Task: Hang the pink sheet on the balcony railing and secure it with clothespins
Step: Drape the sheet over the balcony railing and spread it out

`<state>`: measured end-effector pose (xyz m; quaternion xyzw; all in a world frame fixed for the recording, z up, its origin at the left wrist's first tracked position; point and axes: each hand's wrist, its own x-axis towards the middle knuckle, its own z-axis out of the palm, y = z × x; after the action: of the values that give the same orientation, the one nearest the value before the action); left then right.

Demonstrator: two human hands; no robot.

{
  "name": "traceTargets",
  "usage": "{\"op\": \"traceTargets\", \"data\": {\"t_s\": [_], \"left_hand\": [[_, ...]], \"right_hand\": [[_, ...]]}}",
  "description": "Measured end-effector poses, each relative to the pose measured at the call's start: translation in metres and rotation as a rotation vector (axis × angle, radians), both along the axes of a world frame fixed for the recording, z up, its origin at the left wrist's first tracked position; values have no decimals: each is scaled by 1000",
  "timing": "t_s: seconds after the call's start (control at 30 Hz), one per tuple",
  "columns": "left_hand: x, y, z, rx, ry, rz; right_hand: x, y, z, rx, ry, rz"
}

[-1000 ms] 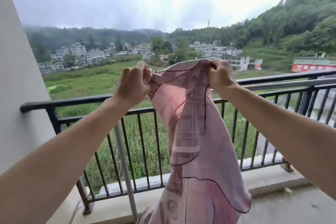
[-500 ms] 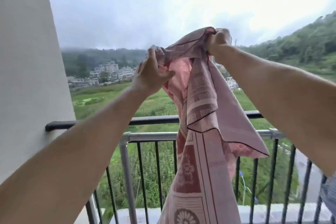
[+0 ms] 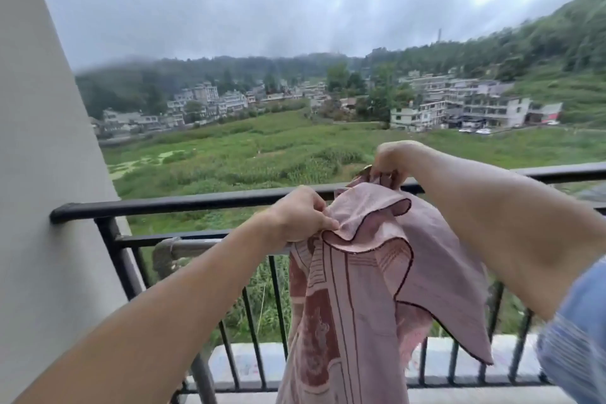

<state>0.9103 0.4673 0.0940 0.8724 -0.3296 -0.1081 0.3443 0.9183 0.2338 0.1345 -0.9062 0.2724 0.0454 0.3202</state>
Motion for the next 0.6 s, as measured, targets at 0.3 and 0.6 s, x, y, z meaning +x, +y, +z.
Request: {"op": "traceTargets", "data": {"t_s": [0.3,0.6], "left_hand": [[2,-11,-7,-248,-392,169],[-26,1,-5,-335,-462,180]], "right_hand": [[-156,58,-51,-617,-1051,-235],[-193,164,-194,-222,-459,-280]]}}
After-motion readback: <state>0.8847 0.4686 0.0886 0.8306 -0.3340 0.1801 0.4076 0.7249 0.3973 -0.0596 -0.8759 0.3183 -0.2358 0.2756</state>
